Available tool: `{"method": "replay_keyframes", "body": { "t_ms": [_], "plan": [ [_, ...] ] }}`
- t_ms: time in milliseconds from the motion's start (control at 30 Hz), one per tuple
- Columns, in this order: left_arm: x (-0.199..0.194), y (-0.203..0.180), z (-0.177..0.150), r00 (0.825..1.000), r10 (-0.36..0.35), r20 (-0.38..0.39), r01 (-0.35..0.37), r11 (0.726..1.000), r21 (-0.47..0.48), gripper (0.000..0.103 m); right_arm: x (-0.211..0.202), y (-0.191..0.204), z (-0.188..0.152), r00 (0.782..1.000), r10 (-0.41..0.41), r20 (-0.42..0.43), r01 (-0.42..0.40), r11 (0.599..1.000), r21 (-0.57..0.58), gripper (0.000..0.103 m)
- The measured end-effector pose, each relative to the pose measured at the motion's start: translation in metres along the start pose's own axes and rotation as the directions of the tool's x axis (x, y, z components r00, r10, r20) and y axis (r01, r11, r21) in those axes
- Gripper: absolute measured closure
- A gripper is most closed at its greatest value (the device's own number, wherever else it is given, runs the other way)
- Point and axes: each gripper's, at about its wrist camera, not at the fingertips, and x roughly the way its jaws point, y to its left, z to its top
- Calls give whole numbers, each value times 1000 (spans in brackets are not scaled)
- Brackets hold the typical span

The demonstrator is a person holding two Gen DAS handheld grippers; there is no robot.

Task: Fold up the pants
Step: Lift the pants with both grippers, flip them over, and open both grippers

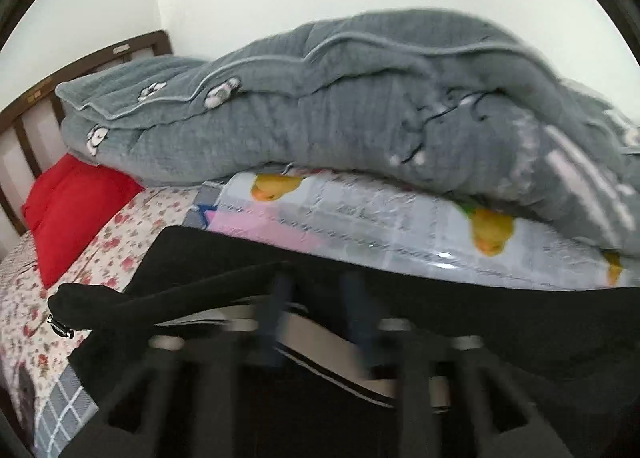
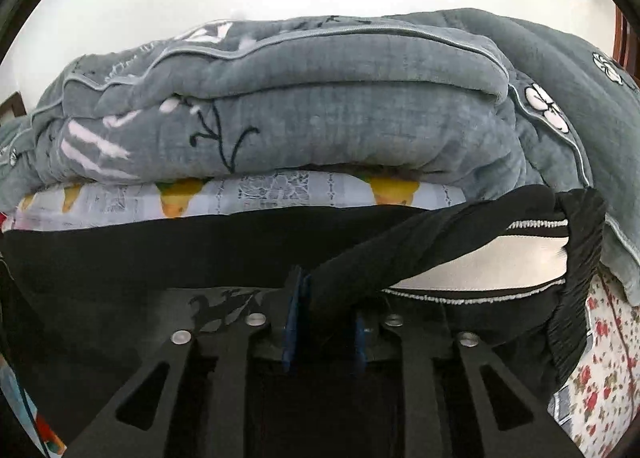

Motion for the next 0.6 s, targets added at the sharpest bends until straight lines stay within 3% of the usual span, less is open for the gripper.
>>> {"method": "replay_keyframes", "body": {
  "t_ms": [33, 67, 200, 433, 600],
  "plan": [
    [-7, 1, 0, 1000, -25, 18, 25, 1000, -7, 16, -9, 1, -3, 999, 19, 25, -19, 1000, -2, 52],
    [-18, 2, -2, 998, -43, 54, 44, 999, -17, 10, -17, 1, -5, 998, 33, 46, -33, 999, -4, 47],
    [-46, -2, -10, 997, -48, 62, 47, 999, 20, 10, -45, 7, -18, 997, 45, 60, -43, 998, -36, 46],
    [-75, 24, -68, 994, -87, -62, 87, 996, -3, 10, -89, 0, -67, 998, 68, 9, -68, 997, -31, 43],
    [-74, 58, -122, 958, -201, -207, 177, 976, -127, 11, -99, -18, -109, 996, 78, -52, -77, 997, 19, 41]
  ]
}}
